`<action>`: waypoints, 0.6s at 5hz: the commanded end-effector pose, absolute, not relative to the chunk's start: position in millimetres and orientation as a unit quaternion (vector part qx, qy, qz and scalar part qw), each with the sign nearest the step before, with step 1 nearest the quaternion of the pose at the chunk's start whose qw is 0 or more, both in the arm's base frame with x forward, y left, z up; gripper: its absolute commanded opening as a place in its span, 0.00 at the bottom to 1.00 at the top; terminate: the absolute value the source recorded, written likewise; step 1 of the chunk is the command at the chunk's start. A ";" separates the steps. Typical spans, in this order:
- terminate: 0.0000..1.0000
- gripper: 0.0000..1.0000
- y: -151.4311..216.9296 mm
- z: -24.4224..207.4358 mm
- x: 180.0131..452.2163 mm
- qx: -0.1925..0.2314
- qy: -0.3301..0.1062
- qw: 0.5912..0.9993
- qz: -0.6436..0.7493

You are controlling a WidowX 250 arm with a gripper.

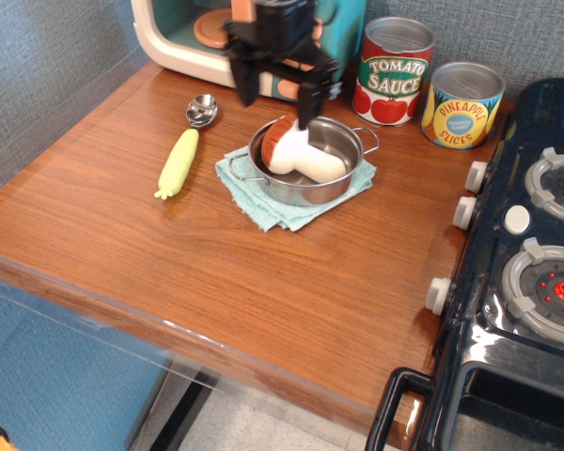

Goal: Take mushroom out of the pot and place it near the bottom of the table.

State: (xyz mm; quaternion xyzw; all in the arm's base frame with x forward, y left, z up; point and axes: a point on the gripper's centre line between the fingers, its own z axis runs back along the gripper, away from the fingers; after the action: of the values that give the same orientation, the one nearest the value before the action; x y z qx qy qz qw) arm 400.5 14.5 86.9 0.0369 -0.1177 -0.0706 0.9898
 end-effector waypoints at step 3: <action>0.00 1.00 4.8 58.8 425.1 0.093 -0.084 0.988 -0.086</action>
State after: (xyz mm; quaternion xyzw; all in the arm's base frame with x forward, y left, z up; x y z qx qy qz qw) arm 420.3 3.1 42.4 0.0912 -0.0598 -0.0867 0.9902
